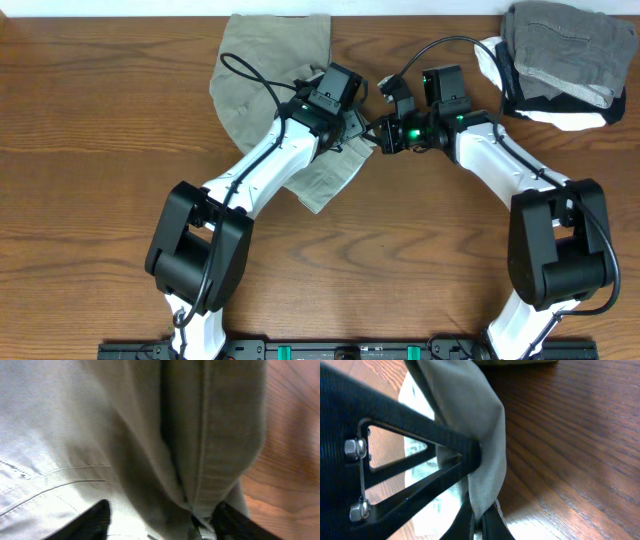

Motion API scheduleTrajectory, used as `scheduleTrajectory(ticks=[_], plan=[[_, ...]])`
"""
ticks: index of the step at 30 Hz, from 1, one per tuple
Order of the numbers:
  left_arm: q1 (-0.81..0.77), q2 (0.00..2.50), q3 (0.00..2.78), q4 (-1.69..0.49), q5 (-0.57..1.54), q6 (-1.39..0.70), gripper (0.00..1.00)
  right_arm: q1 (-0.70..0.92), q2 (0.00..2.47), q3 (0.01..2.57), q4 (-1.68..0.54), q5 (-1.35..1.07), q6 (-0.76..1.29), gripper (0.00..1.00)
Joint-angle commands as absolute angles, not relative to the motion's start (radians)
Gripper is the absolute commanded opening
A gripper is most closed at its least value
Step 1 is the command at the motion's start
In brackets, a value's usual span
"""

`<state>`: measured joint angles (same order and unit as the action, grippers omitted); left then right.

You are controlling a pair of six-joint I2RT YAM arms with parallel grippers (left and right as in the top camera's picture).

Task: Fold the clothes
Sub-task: 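Grasp the shorts' leg with the right gripper beside the left gripper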

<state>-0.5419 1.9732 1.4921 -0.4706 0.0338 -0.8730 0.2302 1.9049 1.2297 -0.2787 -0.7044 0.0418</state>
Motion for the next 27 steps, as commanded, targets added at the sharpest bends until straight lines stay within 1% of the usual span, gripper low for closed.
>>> scheduleTrajectory(ticks=[1,6,12,16,27], plan=[[-0.537,1.985,1.489,-0.481,0.01,-0.886,0.55,0.202,1.9,1.248,-0.269,-0.735,0.051,0.01],[-0.536,1.974,1.489,-0.489,0.016,-0.876,0.55,0.201,1.9,1.248,-0.263,-0.734,0.047,0.01],[-0.537,1.929,1.489,-0.499,0.053,-0.813,0.55,0.201,1.9,1.248,-0.245,-0.731,0.047,0.01],[-0.537,1.928,1.489,-0.52,0.101,-0.812,0.55,0.2,1.9,1.248,-0.235,-0.731,0.048,0.01],[-0.58,1.942,1.489,-0.545,0.084,-0.812,0.54,0.199,1.9,1.248,-0.226,-0.735,0.052,0.01]])
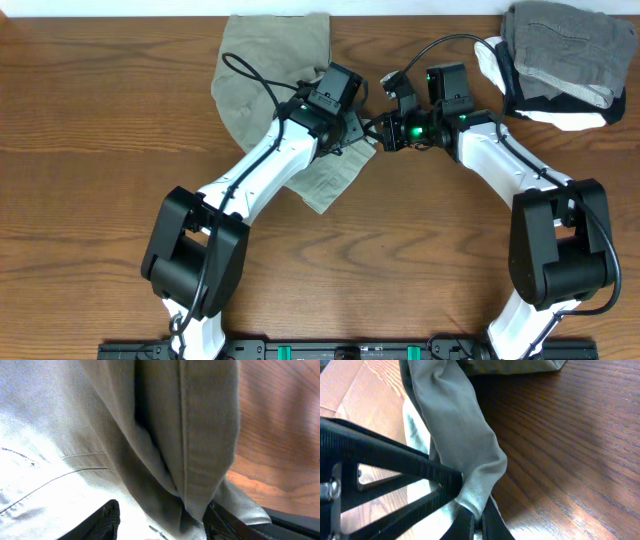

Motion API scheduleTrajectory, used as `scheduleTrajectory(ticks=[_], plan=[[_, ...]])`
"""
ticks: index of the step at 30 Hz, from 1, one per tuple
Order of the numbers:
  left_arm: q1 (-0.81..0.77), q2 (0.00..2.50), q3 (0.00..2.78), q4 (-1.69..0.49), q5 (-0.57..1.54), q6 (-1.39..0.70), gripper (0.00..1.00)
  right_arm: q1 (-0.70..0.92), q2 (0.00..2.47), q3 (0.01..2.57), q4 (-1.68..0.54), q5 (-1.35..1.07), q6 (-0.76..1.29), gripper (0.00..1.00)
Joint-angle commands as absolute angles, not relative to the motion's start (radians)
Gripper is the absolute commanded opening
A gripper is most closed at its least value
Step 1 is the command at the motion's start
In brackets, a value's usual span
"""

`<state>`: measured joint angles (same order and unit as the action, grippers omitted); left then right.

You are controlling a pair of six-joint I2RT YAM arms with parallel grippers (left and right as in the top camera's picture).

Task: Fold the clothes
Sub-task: 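Grasp the shorts' leg with the right gripper beside the left gripper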

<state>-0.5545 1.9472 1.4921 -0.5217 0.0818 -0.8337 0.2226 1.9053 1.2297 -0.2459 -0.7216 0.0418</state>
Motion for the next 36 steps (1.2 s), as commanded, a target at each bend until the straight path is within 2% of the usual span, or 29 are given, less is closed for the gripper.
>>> scheduleTrajectory(ticks=[1,8,13,17,27,30,36], plan=[[-0.584,1.942,1.488,-0.545,0.081,-0.809,0.54,0.199,1.9,1.248,-0.226,-0.738,0.052,0.01],[-0.613,1.942,1.436,-0.533,0.047,-0.81,0.44,0.199,1.89,1.248,-0.217,-0.75,0.056,0.01],[-0.612,1.942,1.402,-0.512,0.039,-0.817,0.21,0.197,1.88,1.248,-0.217,-0.753,0.056,0.01],[-0.607,1.942,1.402,-0.51,0.011,-0.816,0.11,0.195,1.871,1.248,-0.221,-0.753,0.056,0.01],[-0.564,1.942,1.402,-0.467,0.008,-0.816,0.11,0.195,1.868,1.248,-0.224,-0.761,0.055,0.01],[-0.567,1.942,1.402,-0.421,0.03,-0.816,0.28,0.195,1.868,1.248,-0.223,-0.761,0.055,0.01],[-0.569,1.942,1.402,-0.354,0.065,-0.813,0.3,0.195,1.868,1.248,-0.227,-0.767,0.054,0.01]])
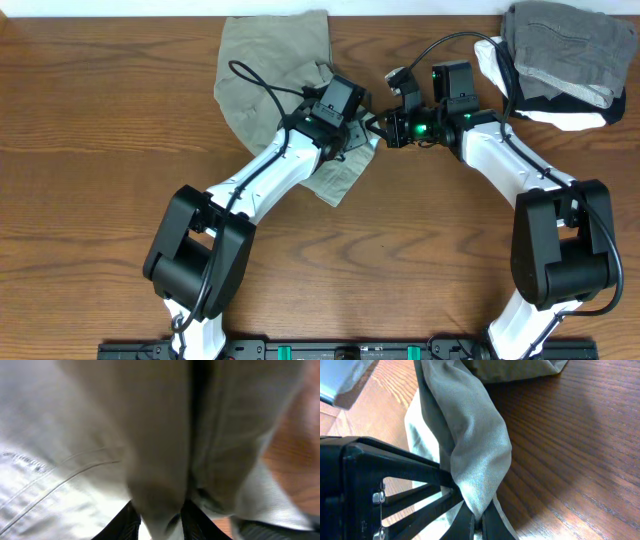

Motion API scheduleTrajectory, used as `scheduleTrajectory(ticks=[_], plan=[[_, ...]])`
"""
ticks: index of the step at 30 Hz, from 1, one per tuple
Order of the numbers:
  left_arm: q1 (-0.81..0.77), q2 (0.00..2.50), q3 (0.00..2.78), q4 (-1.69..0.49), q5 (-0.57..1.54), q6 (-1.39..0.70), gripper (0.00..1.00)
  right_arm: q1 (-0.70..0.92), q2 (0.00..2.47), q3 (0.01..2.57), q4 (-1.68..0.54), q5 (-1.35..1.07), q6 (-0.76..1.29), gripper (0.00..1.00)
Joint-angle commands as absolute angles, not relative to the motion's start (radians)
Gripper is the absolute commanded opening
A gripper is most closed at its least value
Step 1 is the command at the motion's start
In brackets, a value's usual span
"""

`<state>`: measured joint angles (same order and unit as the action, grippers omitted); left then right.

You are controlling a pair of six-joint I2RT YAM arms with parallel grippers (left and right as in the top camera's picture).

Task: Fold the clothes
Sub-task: 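Grasp the shorts' leg with the right gripper beside the left gripper, then lift the shorts by the waistband with both grippers and spread them flat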

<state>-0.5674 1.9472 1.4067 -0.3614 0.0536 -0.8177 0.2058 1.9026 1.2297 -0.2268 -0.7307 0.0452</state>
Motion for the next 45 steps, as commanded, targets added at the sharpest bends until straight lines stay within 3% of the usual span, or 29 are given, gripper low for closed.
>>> scheduleTrajectory(ticks=[1,20,21,22,23,26,36,45], plan=[[-0.569,1.942,1.402,-0.351,0.067,-0.813,0.3,0.195,1.868,1.248,-0.227,-0.77,0.055,0.01],[-0.583,2.003,1.402,-0.281,0.097,-0.779,0.31,0.197,1.868,1.248,-0.225,-0.79,0.051,0.01],[-0.584,2.009,1.402,-0.281,0.097,-0.779,0.25,0.197,1.868,1.248,-0.225,-0.79,0.051,0.01],[-0.584,2.016,1.402,-0.281,0.097,-0.779,0.1,0.197,1.868,1.248,-0.226,-0.79,0.051,0.01],[-0.584,2.017,1.402,-0.282,0.097,-0.778,0.06,0.197,1.868,1.248,-0.226,-0.79,0.051,0.01],[-0.579,2.005,1.402,-0.286,0.097,-0.716,0.06,0.194,1.868,1.248,-0.226,-0.79,0.055,0.01],[-0.489,1.715,1.402,-0.393,0.011,-0.564,0.06,0.097,1.83,1.249,-0.194,-0.81,0.125,0.01],[-0.366,1.391,1.402,-0.441,-0.017,-0.472,0.06,0.044,1.629,1.25,-0.104,-0.811,0.179,0.01]])
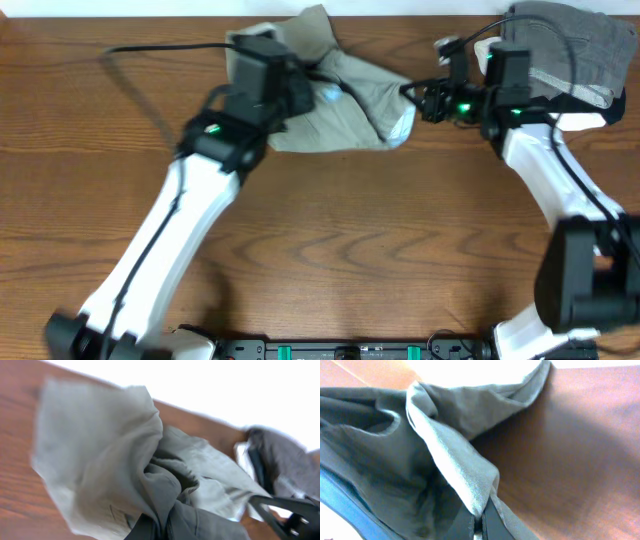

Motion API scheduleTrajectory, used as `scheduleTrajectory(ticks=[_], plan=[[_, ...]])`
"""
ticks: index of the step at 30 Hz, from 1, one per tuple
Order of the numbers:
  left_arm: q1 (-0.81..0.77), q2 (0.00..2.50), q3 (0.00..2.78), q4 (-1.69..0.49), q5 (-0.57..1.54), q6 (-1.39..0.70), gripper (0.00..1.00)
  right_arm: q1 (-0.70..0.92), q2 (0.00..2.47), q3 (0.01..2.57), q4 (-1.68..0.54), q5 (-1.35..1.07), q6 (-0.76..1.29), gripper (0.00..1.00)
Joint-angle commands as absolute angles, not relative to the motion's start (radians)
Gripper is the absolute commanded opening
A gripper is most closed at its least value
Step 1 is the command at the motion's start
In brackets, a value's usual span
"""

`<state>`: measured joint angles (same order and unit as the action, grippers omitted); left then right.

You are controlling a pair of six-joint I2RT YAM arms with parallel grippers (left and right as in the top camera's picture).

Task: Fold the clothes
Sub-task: 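Lift the shorts by the waistband with both grippers and spread them flat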

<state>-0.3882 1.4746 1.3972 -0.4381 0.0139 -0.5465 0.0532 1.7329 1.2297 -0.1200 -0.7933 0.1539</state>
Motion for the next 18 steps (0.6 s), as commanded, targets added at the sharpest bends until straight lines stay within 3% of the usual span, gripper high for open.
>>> scheduleTrajectory(ticks=[1,18], plan=[[-0.357,1.358,1.402,-0.443,-0.022,-0.457,0.06,0.044,1.595,1.25,-0.102,-0.793,0.18,0.01],[-0.319,0.812,1.403,-0.432,-0.065,-0.307,0.06,0.0,1.047,1.25,-0.143,-0.552,0.205,0.01]])
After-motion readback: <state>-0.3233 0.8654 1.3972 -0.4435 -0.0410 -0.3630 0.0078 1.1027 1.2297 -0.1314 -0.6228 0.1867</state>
